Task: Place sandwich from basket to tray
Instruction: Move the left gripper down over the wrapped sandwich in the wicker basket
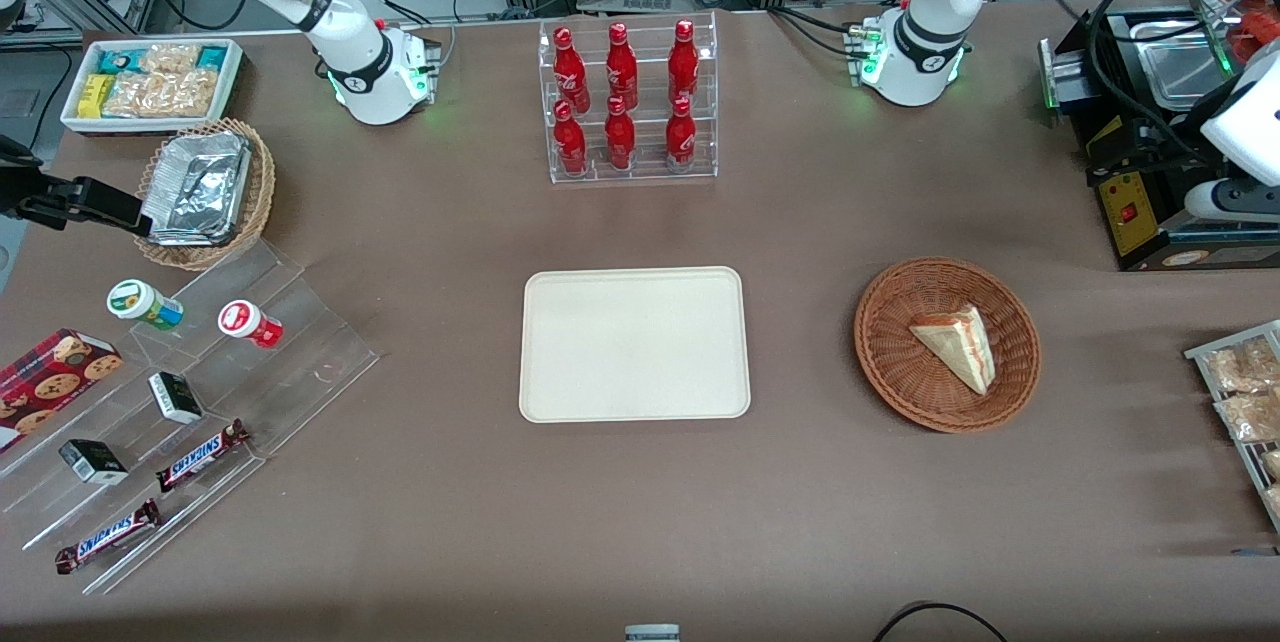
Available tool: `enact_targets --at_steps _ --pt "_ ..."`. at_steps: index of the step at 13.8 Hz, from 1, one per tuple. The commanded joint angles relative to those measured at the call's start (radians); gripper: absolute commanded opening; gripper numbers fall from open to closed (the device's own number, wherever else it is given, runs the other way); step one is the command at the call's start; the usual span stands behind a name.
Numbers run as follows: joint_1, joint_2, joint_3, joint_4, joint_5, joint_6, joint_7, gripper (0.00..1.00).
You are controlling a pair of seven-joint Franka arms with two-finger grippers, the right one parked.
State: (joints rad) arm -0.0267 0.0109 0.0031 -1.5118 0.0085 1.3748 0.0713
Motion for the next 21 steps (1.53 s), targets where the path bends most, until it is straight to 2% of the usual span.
enact_targets --at_steps 1,3,5,9,12,14,21 --pt "-0.007 -0.006 0.002 -0.001 0.007 -0.010 -0.008 1.00" --pt "-0.007 0.017 0.003 -0.008 0.010 0.001 -0.040 1.00" --pt "-0.007 0.030 0.003 -0.086 0.008 0.079 -0.169 1.00" --pt "-0.009 0.017 0.000 -0.414 -0.001 0.459 -0.580 1.00" --pt "-0.033 0.026 -0.002 -0.627 -0.010 0.793 -0.816 1.00" --pt "-0.041 0.040 -0.002 -0.717 -0.010 0.932 -0.841 1.00" --pt "-0.041 0.176 -0.002 -0.806 -0.010 1.228 -0.874 1.00"
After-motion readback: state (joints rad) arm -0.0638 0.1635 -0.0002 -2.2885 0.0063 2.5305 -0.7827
